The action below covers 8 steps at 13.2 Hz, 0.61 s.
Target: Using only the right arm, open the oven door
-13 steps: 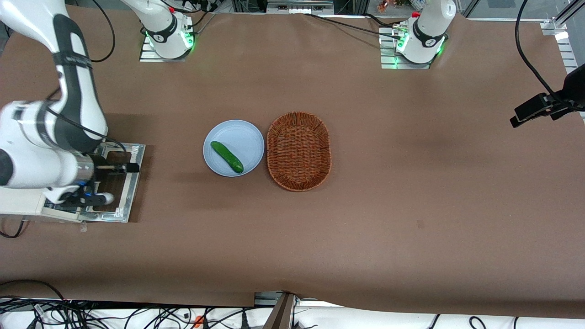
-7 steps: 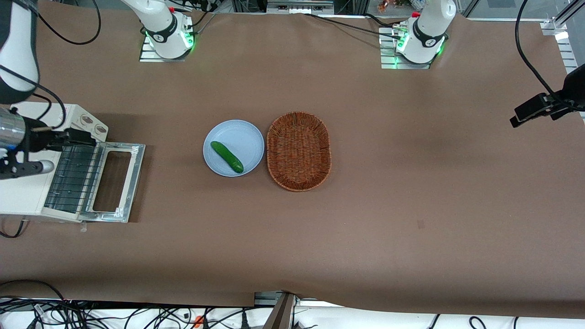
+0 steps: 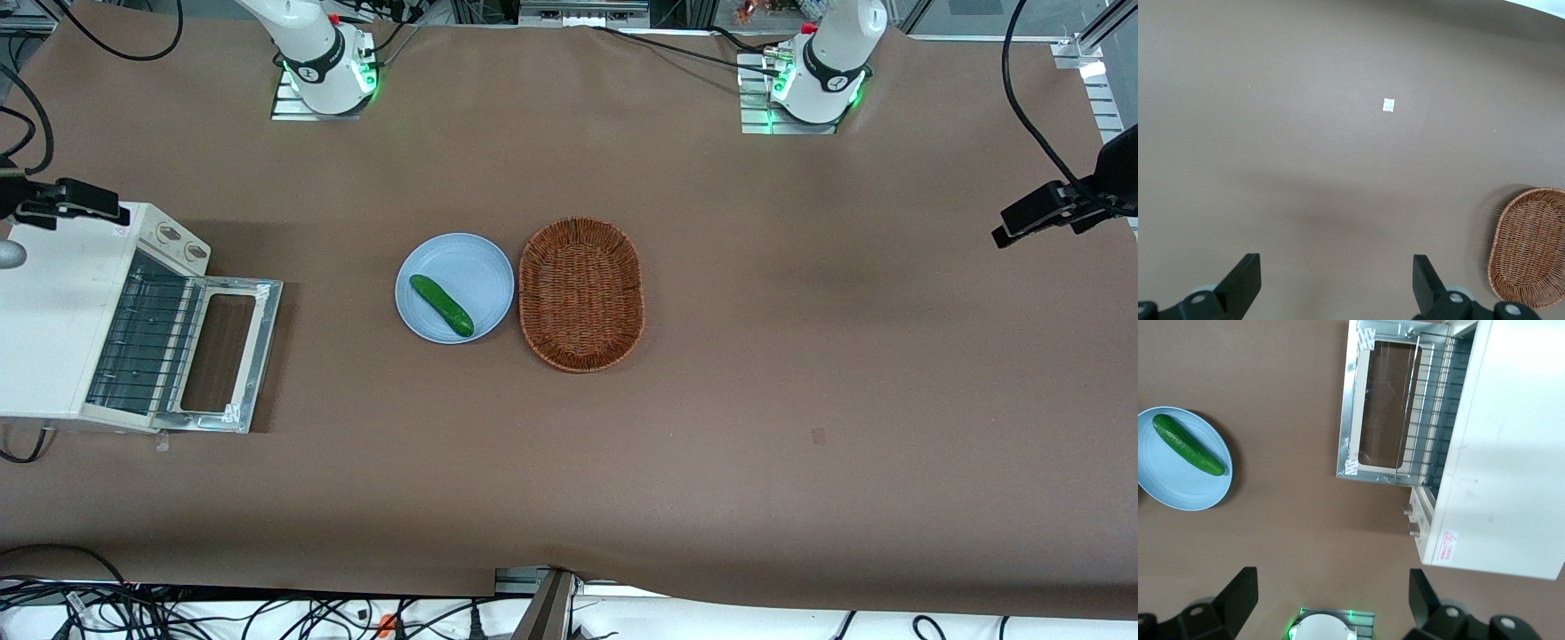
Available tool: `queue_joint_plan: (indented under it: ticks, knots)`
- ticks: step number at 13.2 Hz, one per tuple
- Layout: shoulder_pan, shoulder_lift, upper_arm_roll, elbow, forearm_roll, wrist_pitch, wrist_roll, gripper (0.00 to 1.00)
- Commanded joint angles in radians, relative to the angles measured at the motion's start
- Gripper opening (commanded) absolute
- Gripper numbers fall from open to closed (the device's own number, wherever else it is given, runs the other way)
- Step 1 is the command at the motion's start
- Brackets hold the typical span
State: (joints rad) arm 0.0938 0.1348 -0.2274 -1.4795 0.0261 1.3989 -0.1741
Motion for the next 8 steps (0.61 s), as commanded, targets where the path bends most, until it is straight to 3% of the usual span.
queue_joint_plan:
  ticks: [1, 5, 8]
  knots:
    - [0.001, -0.050, 0.008, -0.033, -0.021, -0.015, 0.066, 1.00]
    - [0.003, -0.080, 0.028, -0.033, -0.077, -0.017, 0.077, 1.00]
    - [0.006, -0.055, 0.025, 0.002, -0.077, -0.003, 0.056, 1.00]
